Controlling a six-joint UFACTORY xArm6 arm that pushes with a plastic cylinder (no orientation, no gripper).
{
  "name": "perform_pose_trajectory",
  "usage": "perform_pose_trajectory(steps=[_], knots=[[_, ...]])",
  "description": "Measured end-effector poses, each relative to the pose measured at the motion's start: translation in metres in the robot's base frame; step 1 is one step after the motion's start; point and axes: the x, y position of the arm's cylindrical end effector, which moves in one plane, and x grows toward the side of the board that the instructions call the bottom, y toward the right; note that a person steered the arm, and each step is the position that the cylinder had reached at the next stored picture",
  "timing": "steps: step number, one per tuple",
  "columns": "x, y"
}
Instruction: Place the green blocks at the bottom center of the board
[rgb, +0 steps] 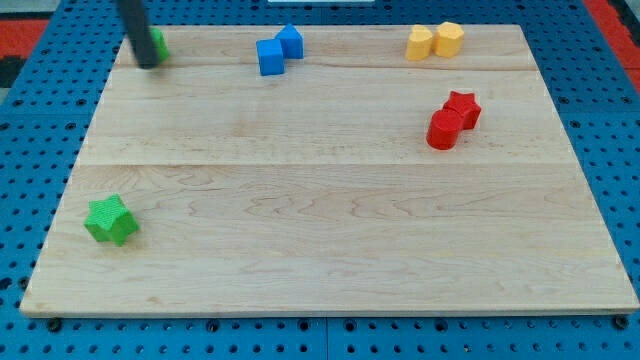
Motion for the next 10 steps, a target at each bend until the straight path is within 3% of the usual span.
perform_pose_trajectory(steps=[1,2,3,4,5,7,8,9,10], knots=[[-0.003,-0.031],[-0.067,0.023],[-0.023,0.062],[0.112,0.088],[0.201,0.106],[0.311,0.178],[0.325,0.206],[0.346,0.099],[0.312,-0.028]])
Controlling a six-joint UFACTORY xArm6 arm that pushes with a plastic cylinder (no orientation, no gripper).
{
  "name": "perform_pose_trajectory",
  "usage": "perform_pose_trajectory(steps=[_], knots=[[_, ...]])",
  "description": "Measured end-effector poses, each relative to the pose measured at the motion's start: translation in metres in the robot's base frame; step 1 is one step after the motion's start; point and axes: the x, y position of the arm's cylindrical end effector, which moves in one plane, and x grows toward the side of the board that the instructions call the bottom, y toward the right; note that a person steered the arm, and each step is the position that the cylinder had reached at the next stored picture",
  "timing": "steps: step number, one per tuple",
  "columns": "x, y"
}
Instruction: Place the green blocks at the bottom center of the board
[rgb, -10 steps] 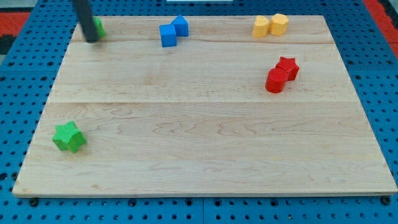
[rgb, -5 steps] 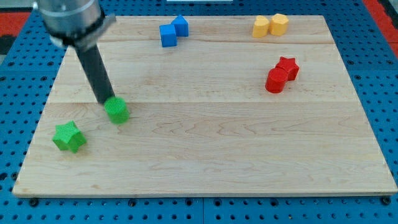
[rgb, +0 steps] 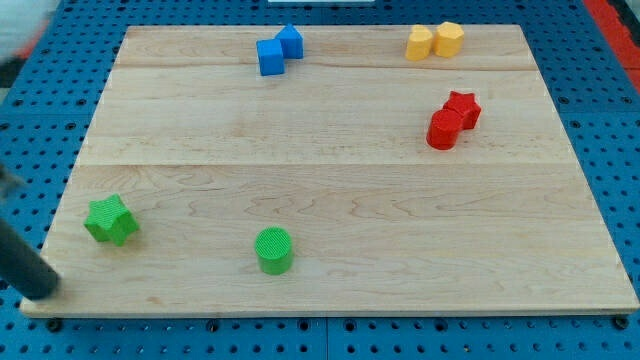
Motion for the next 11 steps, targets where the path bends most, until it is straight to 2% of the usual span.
perform_pose_trajectory(steps=[1,2,3,5,6,7,8,9,10,11], knots=[[-0.028,-0.004],[-0.058,0.063],[-0.064,0.134],[-0.11,0.158],[-0.055,0.221],[-0.036,0.265],[-0.099,0.212],[-0.108,0.348],[-0.018,0.43],[0.037,0.419]])
